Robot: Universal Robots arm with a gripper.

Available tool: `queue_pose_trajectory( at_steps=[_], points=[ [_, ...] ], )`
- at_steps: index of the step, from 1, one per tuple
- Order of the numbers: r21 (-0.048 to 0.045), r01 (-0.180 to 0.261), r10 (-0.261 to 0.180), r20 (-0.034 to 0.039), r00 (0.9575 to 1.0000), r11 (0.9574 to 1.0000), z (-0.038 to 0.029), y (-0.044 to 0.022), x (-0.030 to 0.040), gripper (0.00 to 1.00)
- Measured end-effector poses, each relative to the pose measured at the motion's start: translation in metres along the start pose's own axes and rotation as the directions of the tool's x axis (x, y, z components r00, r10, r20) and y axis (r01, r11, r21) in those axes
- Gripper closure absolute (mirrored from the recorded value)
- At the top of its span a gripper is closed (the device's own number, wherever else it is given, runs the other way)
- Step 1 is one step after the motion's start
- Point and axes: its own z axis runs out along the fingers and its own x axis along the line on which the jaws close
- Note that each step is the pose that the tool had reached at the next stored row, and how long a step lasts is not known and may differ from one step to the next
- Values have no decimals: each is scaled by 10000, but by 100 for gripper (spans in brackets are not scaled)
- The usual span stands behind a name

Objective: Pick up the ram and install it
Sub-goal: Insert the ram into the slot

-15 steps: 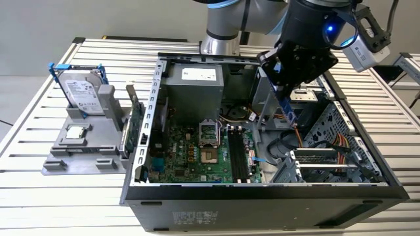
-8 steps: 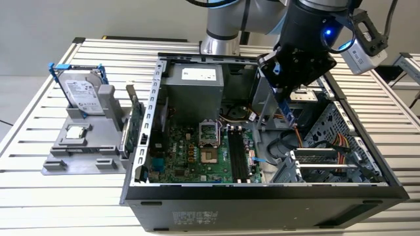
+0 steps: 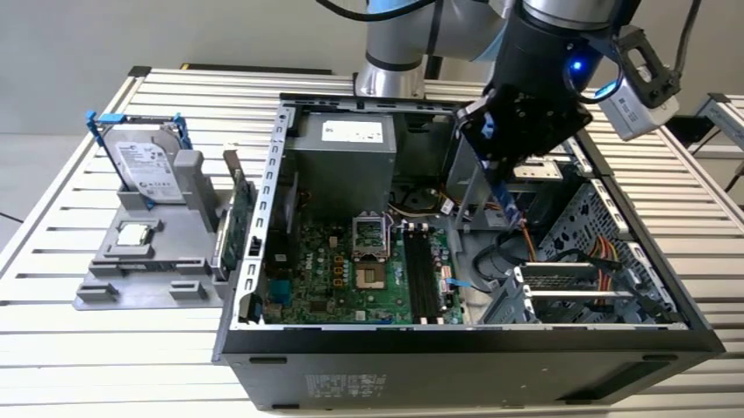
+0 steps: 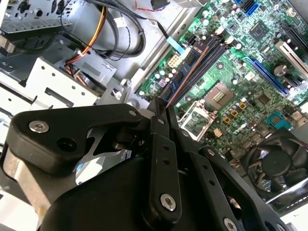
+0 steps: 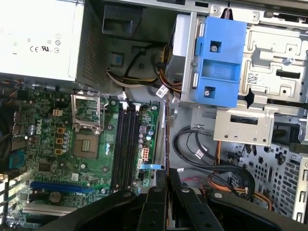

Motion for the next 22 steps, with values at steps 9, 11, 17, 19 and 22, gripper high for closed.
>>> queue_pose_trajectory(
  at_steps=[9,11,17,19,22],
  points=[
    [0,0,0,0,10000,10000,78,-1,3,100],
    [-1,1,-1,0,10000,10000,95,-2,4,100],
    [-1,0,0,0,10000,10000,140,-2,6,100],
    [1,0,0,0,10000,10000,146,-2,6,100],
    [-1,-2,2,0,10000,10000,156,-2,7,100]
  ],
)
